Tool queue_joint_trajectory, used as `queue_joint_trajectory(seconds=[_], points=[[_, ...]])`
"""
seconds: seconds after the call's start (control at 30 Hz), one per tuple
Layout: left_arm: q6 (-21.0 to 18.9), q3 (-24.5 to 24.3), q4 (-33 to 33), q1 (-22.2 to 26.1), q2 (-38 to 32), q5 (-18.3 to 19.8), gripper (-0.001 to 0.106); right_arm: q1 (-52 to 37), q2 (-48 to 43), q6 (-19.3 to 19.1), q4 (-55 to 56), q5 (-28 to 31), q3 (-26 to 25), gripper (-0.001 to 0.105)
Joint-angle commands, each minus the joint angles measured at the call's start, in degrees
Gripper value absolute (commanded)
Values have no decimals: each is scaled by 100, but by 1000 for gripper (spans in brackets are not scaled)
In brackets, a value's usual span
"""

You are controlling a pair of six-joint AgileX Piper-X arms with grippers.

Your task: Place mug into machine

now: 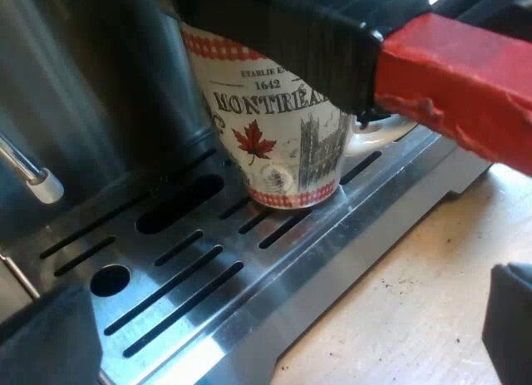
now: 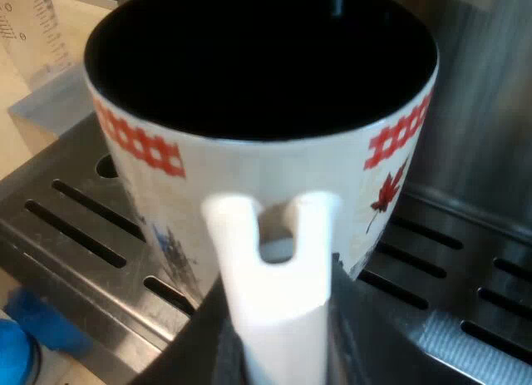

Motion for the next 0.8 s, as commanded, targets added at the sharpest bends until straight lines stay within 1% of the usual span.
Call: queue_joint_trajectory(seconds=[0.03, 0.07, 0.1, 0.13, 0.17, 0.2, 0.23, 0.4, 0.5, 0.63, 0.67, 0.73, 0.8], points=[[-81, -7, -103, -28, -14, 28, 95, 16, -69, -21, -217, 27, -97, 45], [-81, -7, -103, -28, -14, 28, 95, 16, -82, -3, -217, 27, -97, 51], [-81, -7, -103, -28, -14, 28, 95, 16, -92, 20, -217, 27, -97, 51], [-81, -7, -103, -28, -14, 28, 95, 16, -118, 166, -217, 27, -97, 54], [-81, -7, -103, -28, -14, 28, 95, 16, -126, 251, -217, 27, -97, 54], [-81, -7, -103, -28, -14, 28, 95, 16, -170, 626, -154, 120, -97, 54], [-81, -7, -103, -28, -14, 28, 95, 16, -176, 756, -83, 208, -97, 54], [-81, -7, -103, -28, -14, 28, 95, 16, -174, 743, -60, 235, -97, 53], [-128, -7, -103, -28, -14, 28, 95, 169, -174, 701, -57, 283, -68, 53], [-128, -7, -103, -28, -14, 28, 95, 581, -174, 702, -89, 1069, 66, 53], [-128, -7, -103, -28, -14, 28, 95, 759, -174, 702, -89, 1421, 141, 53], [-128, -7, -103, -28, -14, 28, 95, 915, -174, 731, -108, 1709, 213, 53], [-128, -7, -103, -28, -14, 28, 95, 982, -174, 743, -109, 1793, 235, 53]])
